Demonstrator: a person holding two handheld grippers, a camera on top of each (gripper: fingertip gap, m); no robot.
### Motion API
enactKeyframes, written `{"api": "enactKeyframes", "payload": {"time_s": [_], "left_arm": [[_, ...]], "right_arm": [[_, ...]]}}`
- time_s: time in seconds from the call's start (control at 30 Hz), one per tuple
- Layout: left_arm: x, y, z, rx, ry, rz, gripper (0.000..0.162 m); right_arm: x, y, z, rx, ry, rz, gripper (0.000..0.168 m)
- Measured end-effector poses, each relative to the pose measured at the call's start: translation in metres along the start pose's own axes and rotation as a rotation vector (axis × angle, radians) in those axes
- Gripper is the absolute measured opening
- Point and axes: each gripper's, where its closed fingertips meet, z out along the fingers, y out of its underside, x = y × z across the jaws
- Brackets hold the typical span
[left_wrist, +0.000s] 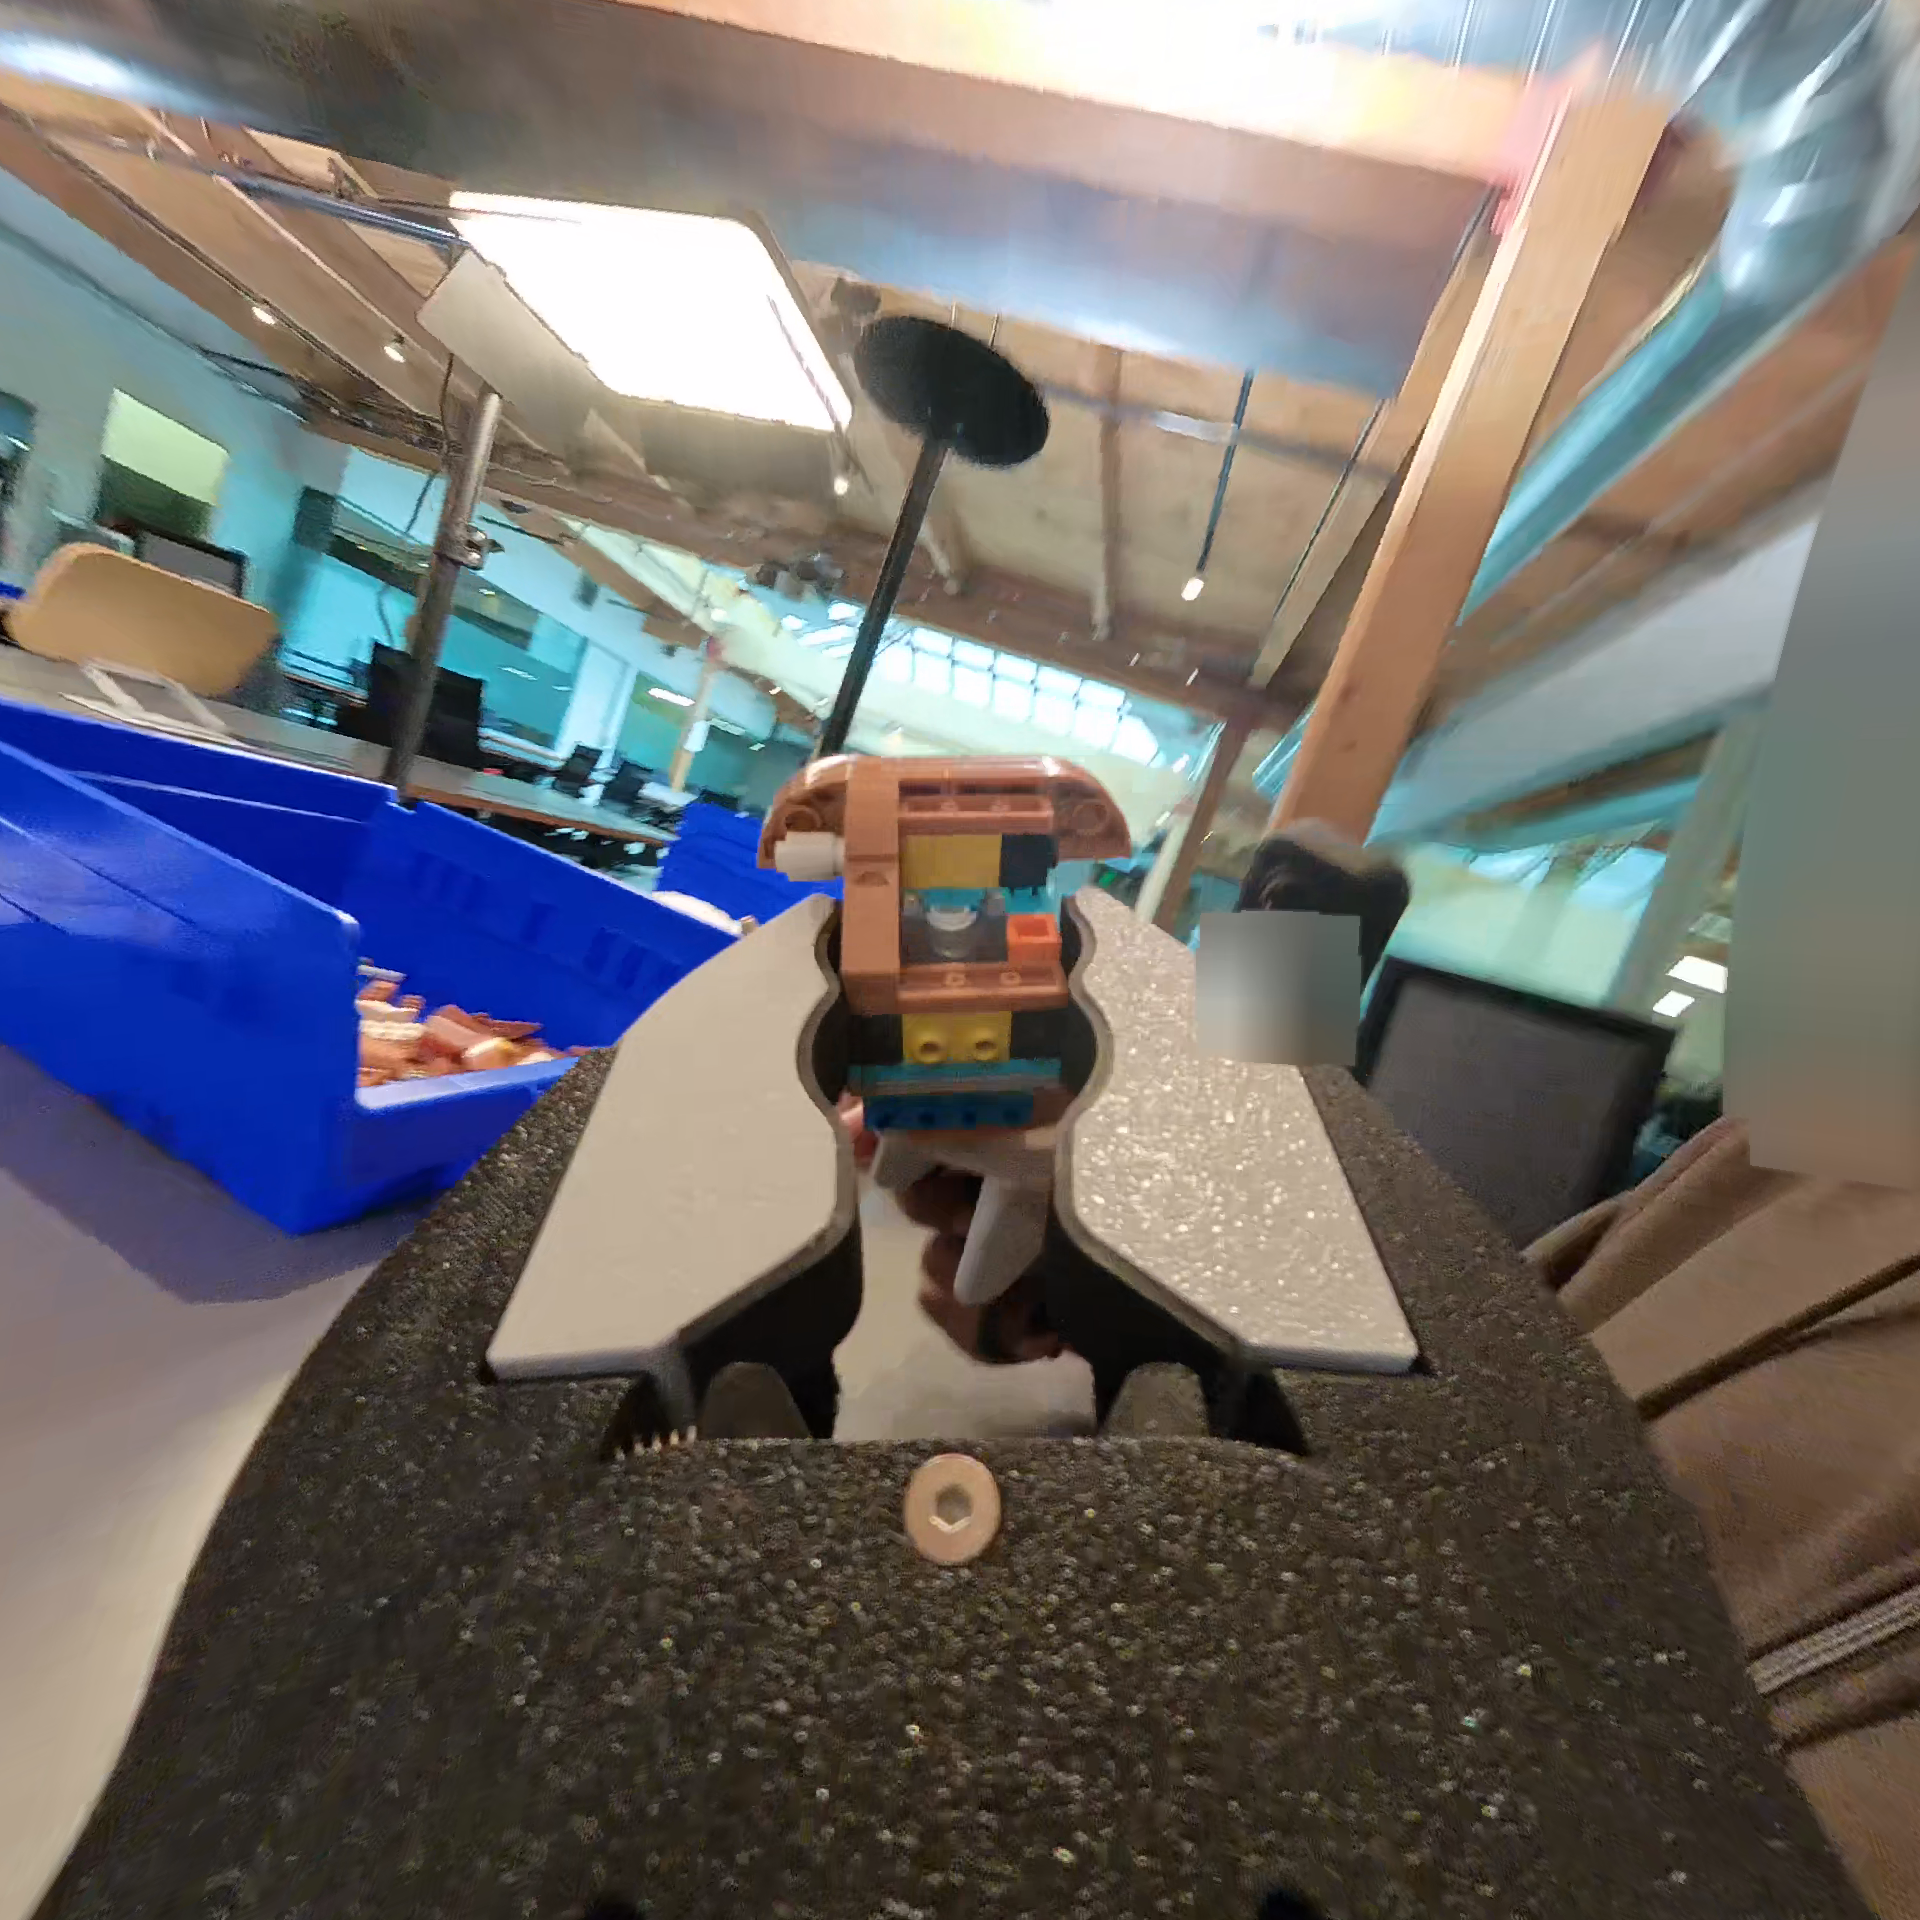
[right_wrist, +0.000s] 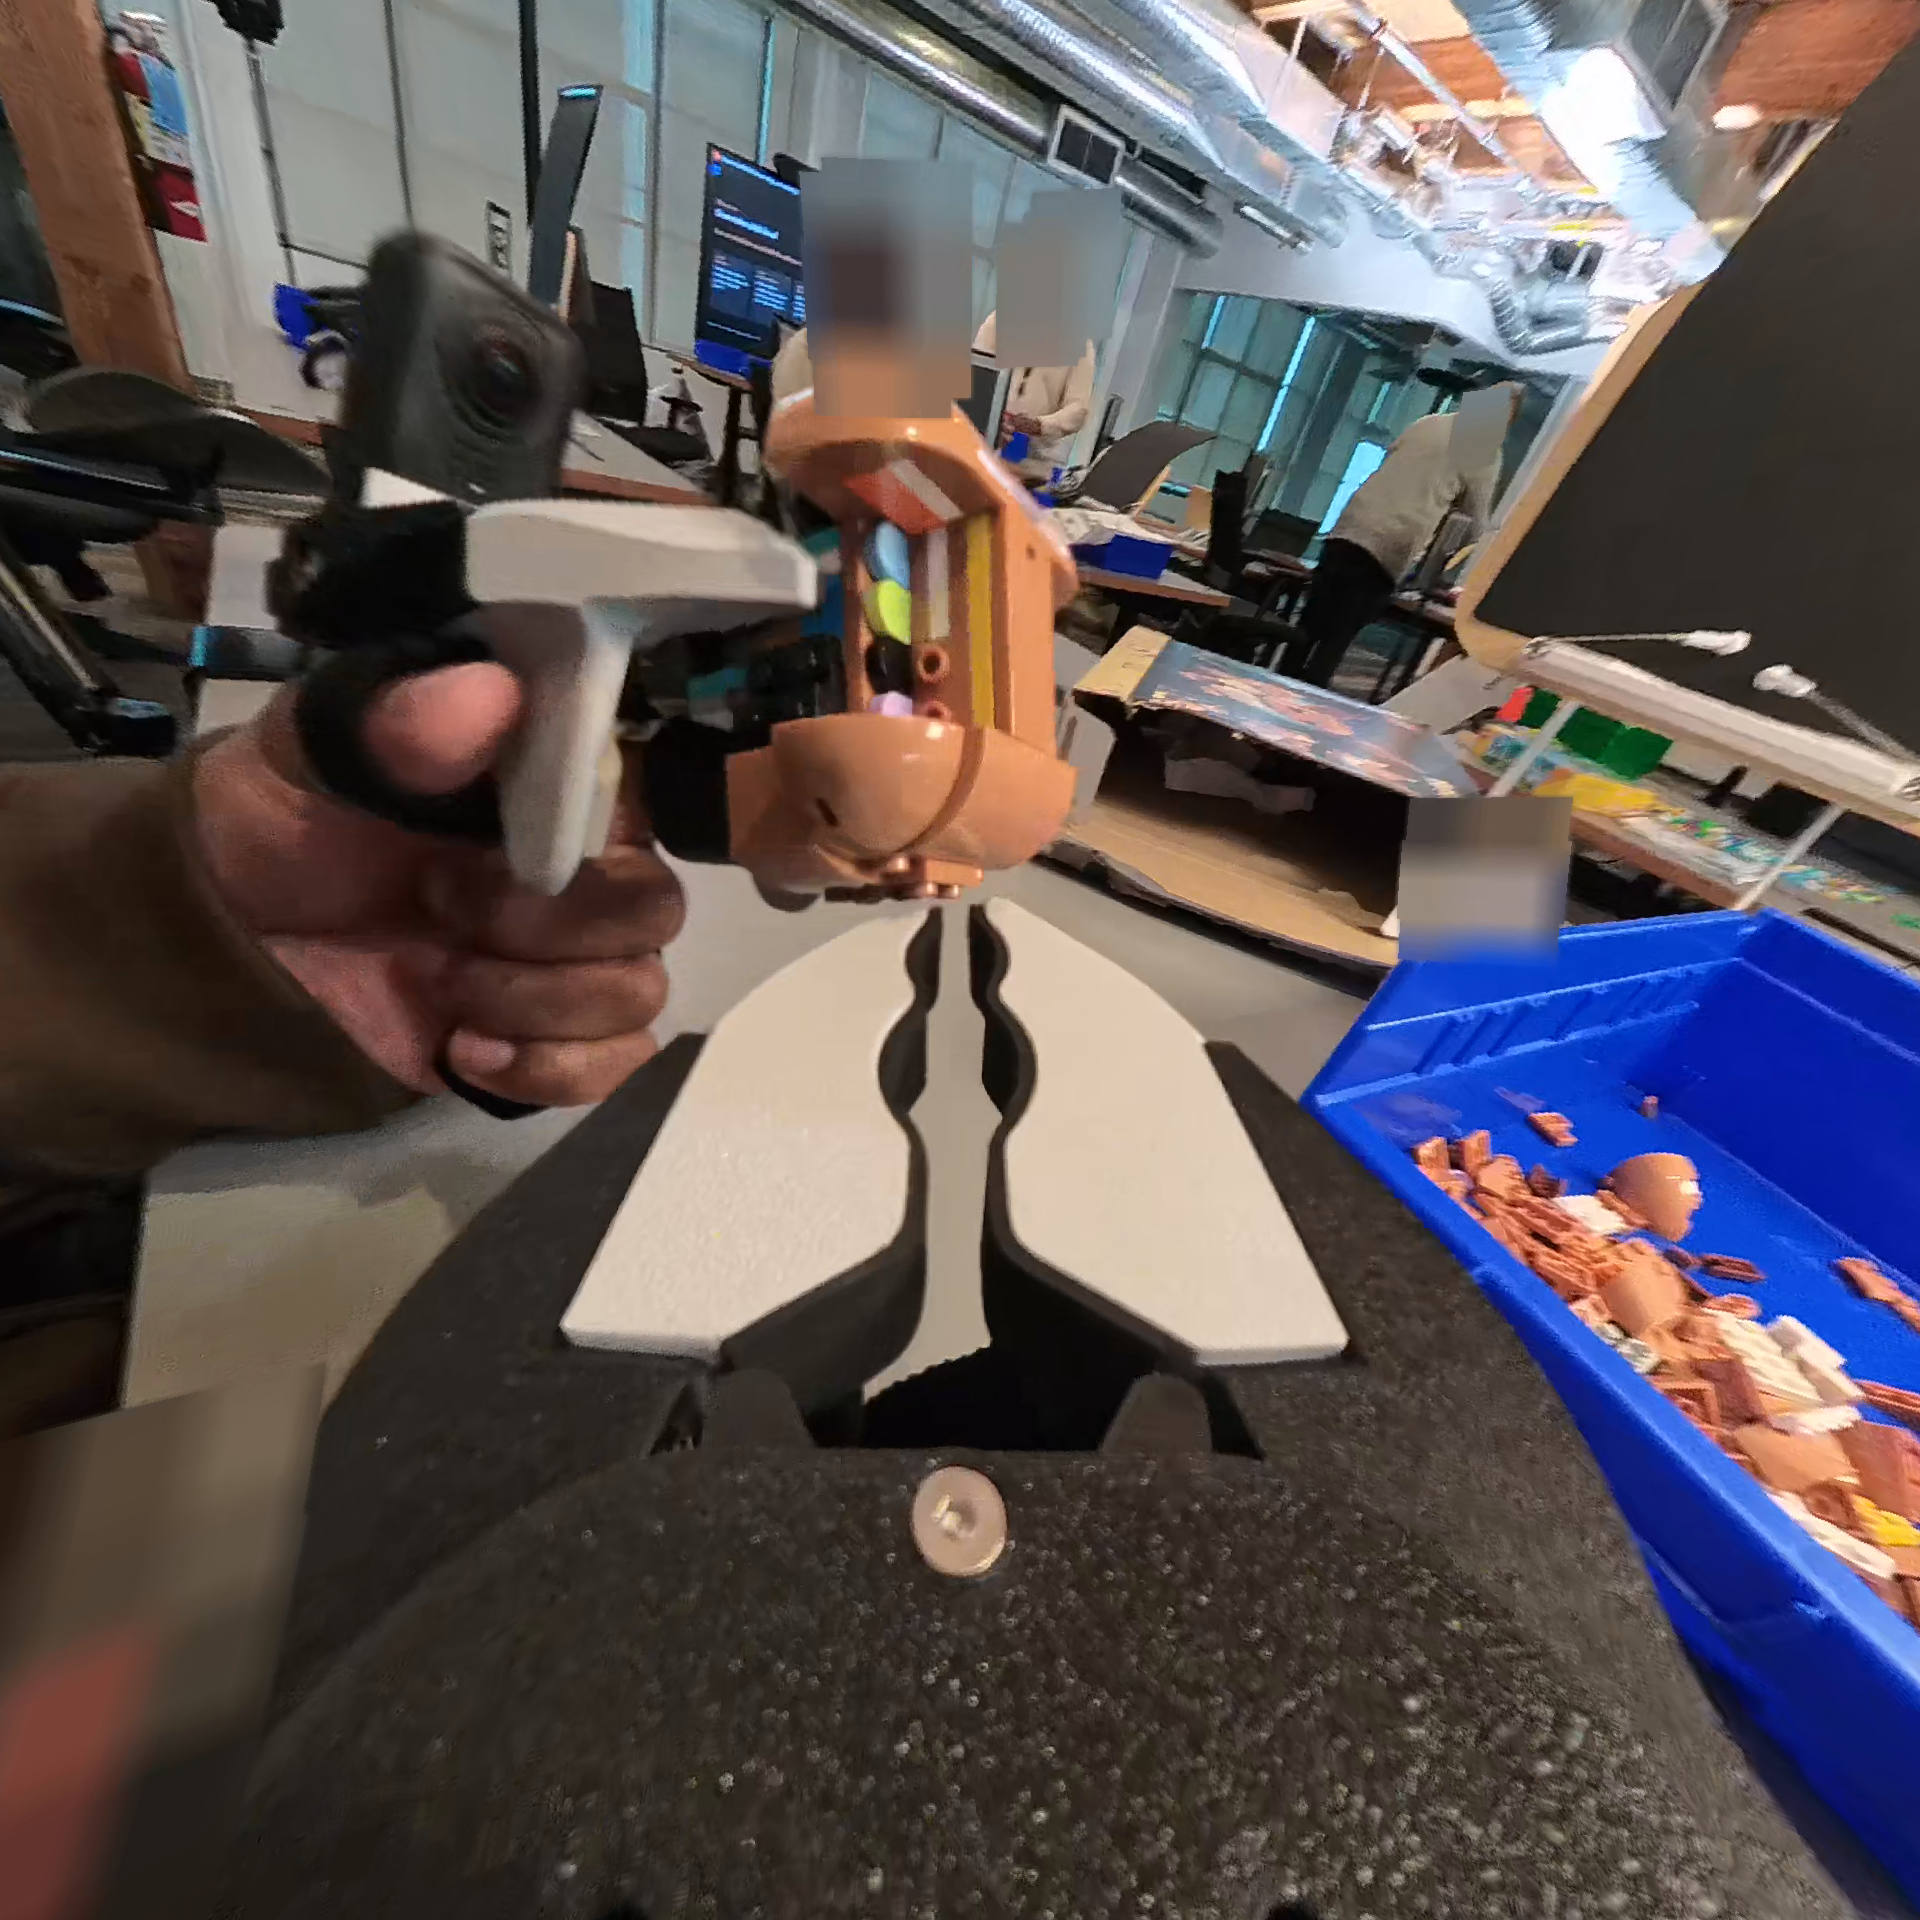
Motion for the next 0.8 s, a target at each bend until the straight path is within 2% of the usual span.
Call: {"api": "enactKeyframes", "payload": {"time_s": [0.1,0.37,0.53,0.7,0.8], "left_arm": [[0.003,0.005,0.001,-0.059,-0.028,0.133,0.038],[0.003,0.013,-0.001,-0.177,-0.112,0.432,0.037],[0.012,-0.002,-0.003,-0.087,-0.127,0.552,0.037],[0.041,-0.02,-0.008,0.059,-0.069,0.738,0.037],[0.046,-0.019,-0.008,0.068,-0.053,0.768,0.037]], "right_arm": [[0.006,-0.003,-0.004,0.018,0.038,-0.047,0.0],[0.014,-0.001,-0.004,0.011,0.06,-0.008,0.0],[0.008,-0.005,-0.005,0.039,0.01,0.05,0.005],[0.005,-0.003,-0.004,0.032,-0.004,0.05,0.008],[0.002,-0.002,-0.004,0.026,-0.011,0.045,0.009]]}}
